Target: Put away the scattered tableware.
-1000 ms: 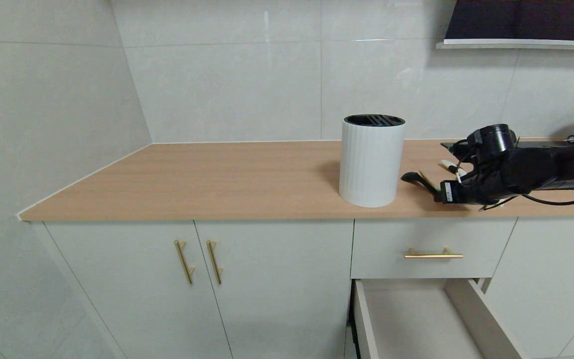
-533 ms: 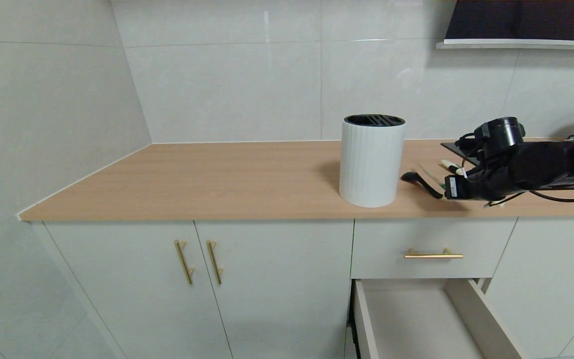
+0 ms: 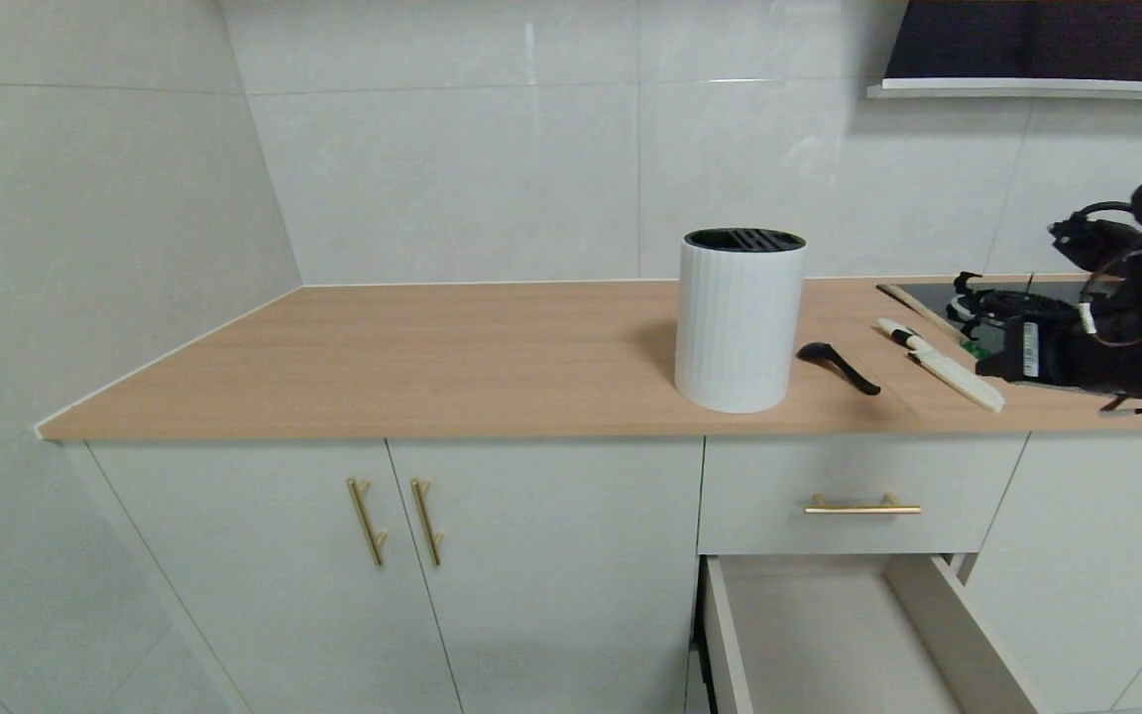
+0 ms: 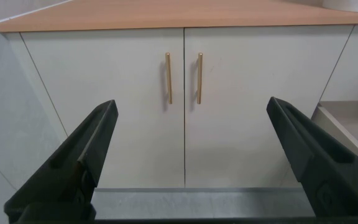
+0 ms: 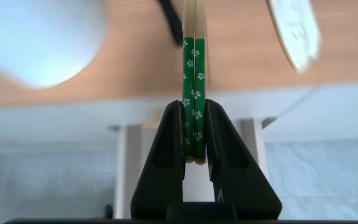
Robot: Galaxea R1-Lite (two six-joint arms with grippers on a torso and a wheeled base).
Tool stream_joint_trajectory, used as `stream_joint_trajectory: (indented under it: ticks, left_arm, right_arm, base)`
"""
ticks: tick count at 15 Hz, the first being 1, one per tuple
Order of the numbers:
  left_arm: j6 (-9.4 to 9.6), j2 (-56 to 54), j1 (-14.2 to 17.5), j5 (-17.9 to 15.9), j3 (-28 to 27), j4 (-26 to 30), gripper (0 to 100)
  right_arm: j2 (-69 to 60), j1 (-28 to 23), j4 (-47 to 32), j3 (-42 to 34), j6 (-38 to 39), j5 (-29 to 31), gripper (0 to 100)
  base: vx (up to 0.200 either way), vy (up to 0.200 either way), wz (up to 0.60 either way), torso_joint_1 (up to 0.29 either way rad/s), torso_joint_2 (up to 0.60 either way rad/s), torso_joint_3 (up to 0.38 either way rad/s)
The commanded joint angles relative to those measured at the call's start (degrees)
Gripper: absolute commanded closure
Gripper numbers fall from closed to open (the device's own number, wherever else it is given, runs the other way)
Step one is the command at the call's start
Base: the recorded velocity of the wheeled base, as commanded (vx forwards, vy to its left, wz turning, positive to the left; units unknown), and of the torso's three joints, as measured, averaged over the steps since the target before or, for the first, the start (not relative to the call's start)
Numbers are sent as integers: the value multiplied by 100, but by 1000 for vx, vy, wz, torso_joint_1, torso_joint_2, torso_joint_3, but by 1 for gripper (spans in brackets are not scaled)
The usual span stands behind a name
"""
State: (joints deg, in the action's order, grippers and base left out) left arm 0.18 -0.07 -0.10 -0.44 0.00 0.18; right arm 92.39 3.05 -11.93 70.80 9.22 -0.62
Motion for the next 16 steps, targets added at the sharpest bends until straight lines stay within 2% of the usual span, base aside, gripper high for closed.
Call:
stream_joint_trajectory:
  ticks: [1, 2, 5, 12, 16]
  left_arm:
    - [-1, 7, 1, 0, 0, -1, 0]
    - [-1, 7, 1, 0, 0, -1, 0]
    - [-1, 7, 1, 0, 0, -1, 0]
    - [-1, 7, 1, 0, 0, -1, 0]
    - [-1, 7, 1, 0, 0, -1, 0]
  right_arm:
    - [-1628, -50, -441, -919, 36, -606, 100]
    - [-1786, -50, -424, -1174, -43, -773, 100]
    - [-1751, -191, -266, -1578, -465, -790, 100]
    - [-1927, -164, 429, -2325, -1080, -861, 100]
    - [-2059, -76, 684, -2668, -1449, -957, 100]
  base:
    - [0, 0, 0, 0, 0, 0]
    - [0, 0, 0, 0, 0, 0]
    - [0, 0, 0, 0, 0, 0]
    - [0, 0, 0, -7, 14, 10]
    - [0, 0, 0, -152, 371, 224]
